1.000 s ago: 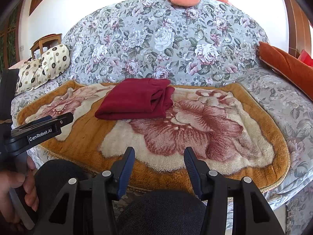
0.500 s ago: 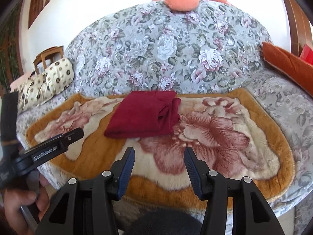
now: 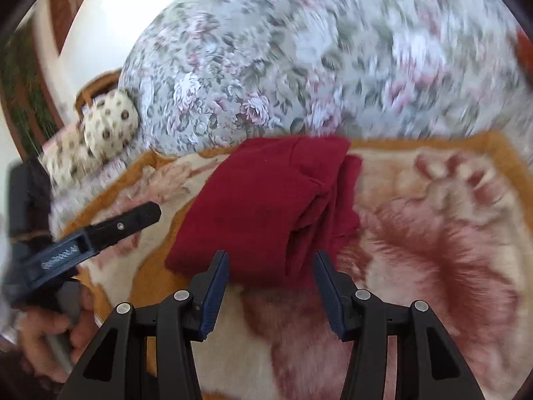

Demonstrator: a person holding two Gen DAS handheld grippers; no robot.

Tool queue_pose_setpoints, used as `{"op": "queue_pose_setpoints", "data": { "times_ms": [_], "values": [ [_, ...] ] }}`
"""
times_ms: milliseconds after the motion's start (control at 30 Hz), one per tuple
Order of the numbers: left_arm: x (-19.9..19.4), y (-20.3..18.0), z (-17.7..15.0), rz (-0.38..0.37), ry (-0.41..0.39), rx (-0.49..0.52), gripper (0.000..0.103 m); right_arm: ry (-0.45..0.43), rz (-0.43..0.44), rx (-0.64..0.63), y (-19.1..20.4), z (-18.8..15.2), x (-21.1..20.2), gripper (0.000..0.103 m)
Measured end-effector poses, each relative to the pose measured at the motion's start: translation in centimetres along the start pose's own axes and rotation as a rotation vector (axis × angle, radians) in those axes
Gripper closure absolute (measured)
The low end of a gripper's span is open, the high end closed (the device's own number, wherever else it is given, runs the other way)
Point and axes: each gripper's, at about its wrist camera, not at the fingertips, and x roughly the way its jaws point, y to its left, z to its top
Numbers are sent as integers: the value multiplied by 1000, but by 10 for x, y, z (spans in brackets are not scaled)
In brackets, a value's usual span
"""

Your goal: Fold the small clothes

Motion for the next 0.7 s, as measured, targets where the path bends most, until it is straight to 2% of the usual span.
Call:
{"op": "queue_pose_setpoints", "data": {
  "times_ms": [33,100,167,233,333,367,400,433,467,500,600,700],
  "values": [
    [11,9,0,-23,36,-41,31,27,17,58,-11,2,13,53],
    [28,24,-5,-104,108,-108,31,48,-24,86,-21,0,26,53],
    [39,25,-15,-196,160,-117,31,43,-36,110,-29,-6,32,50],
    [46,22,-24,-247,202,-112,31,63,9,165,-41,-11,39,46],
    [46,32,-22,-304,191,-183,32,26,42,197,-47,-8,34,47],
    [46,35,-23,-311,188,-198,34,38,68,211,-49,-10,38,46],
    [46,34,-24,-293,187,-198,44,47,79,206,-49,-10,40,46],
    [47,33,-24,-270,191,-193,49,53,112,196,-46,-9,41,46],
    [46,32,-23,-248,201,-191,60,72,154,194,-44,-10,43,49],
    [47,31,-23,-249,217,-195,70,95,182,196,-44,-12,46,59],
    [38,26,-22,-243,235,-177,77,79,192,240,-48,-16,41,75],
    [23,18,-27,-248,244,-147,78,50,214,234,-41,-18,21,77]
  ]
}}
